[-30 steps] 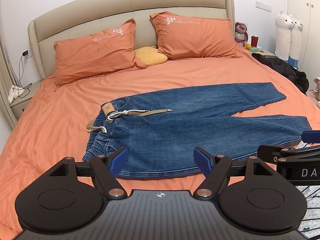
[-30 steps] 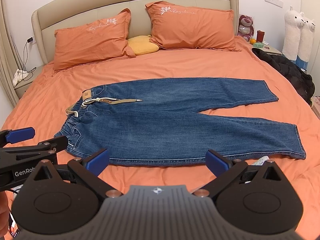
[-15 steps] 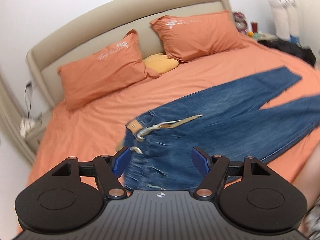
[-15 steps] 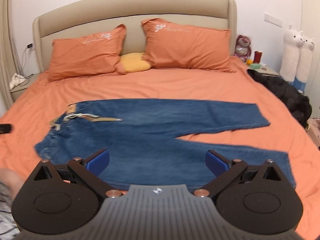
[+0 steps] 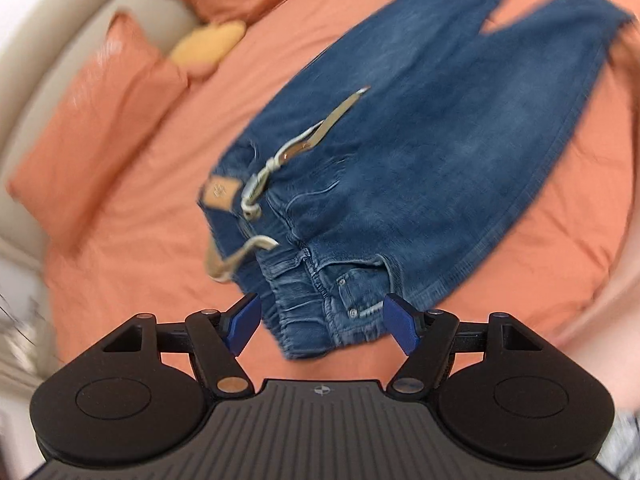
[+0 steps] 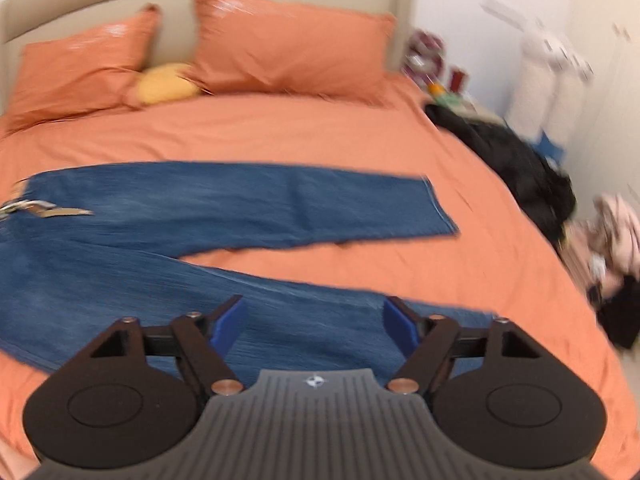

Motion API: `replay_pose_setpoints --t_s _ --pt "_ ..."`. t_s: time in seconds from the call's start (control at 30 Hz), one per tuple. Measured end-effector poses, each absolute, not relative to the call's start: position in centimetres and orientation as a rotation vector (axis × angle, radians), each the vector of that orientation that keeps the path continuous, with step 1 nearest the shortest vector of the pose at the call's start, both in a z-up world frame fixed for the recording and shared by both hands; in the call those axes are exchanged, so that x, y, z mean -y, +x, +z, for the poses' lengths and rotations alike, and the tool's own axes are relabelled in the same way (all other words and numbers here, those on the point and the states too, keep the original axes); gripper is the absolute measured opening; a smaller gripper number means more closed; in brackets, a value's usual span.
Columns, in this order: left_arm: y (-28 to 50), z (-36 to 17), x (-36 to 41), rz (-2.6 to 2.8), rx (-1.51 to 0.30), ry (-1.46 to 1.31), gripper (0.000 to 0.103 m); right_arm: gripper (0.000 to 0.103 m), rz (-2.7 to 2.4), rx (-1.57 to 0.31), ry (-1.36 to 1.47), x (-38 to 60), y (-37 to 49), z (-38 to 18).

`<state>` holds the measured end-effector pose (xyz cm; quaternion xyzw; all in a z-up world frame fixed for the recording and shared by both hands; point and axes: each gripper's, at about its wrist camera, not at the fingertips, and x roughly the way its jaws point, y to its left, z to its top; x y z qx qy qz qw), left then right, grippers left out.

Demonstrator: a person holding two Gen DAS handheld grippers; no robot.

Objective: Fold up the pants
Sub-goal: 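Grasp the jeans waistband with the left gripper while the right tool moves toward the leg hems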

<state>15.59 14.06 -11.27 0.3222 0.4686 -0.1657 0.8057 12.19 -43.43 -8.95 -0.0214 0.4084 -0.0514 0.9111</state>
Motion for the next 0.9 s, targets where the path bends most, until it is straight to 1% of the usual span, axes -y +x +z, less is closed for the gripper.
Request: replay_pose_setpoints --t_s 0.07,0.17,0.23,0.4,0.53,0.57,0.63,0.7,0.73,0.77,0.8,0.83,0.87,0.9 --pt "18.6 -11.9 -16.1 -0.319 -1.055 0.538 0.082 0.064 -0.146 -0.880 -0.012 45.6 13.3 -10.8" --pt "22.3 -12.9 -18.8 -0.265 -1.084 0.314 0.082 0.064 -0.226 -0.947 -0.008 47.7 14.7 -13.8" --pt "24.2 -13.5 -19.8 -0.244 -1.084 0.212 0.082 0.064 -0.253 -0.980 -0.022 48.3 15.5 -15.5" --pt "28.4 -15.6 -21.4 -0.216 -1.100 0.049 0.082 0.064 -0.269 -1.030 0.002 49.1 16.8 -18.2" --pt "31.6 -18.7 -22.8 -0.175 -1.160 -0.037 0.082 0.064 -0.277 -1.053 -0.017 48.4 17.9 -19.7" --pt "32.1 -19.5 -23.1 -0.160 -1.179 -0.064 0.081 0.064 -0.282 -1.059 -0.023 48.3 18.1 -20.1" --pt "32.5 -20.9 -24.0 -0.172 -1.211 -0.166 0.075 0.064 -0.299 -1.078 -0.038 48.2 18.6 -20.7" --pt "32.3 -21.9 -25.0 -0.201 -1.212 -0.275 0.073 0.064 -0.313 -1.098 -0.053 48.2 19.0 -21.5" --pt "32.1 -22.0 -25.4 -0.198 -1.200 -0.299 0.066 0.064 -0.318 -1.107 -0.059 48.2 19.1 -21.8" --pt "31.9 -22.1 -25.8 -0.188 -1.185 -0.330 0.045 0.064 -0.324 -1.112 -0.061 48.3 19.2 -22.1" --pt "31.6 -21.9 -26.2 -0.188 -1.167 -0.384 0.028 0.064 -0.330 -1.117 -0.061 48.4 19.4 -22.3" --pt "31.3 -21.3 -26.4 -0.173 -1.136 -0.413 0.013 0.064 -0.336 -1.121 -0.060 48.5 19.6 -22.5" --pt "30.9 -20.5 -26.3 -0.164 -1.109 -0.409 0.010 0.064 -0.342 -1.124 -0.061 48.5 19.7 -22.7" --pt "30.5 -19.8 -25.8 -0.159 -1.093 -0.389 0.010 0.064 -0.346 -1.124 -0.064 48.5 19.9 -22.8"
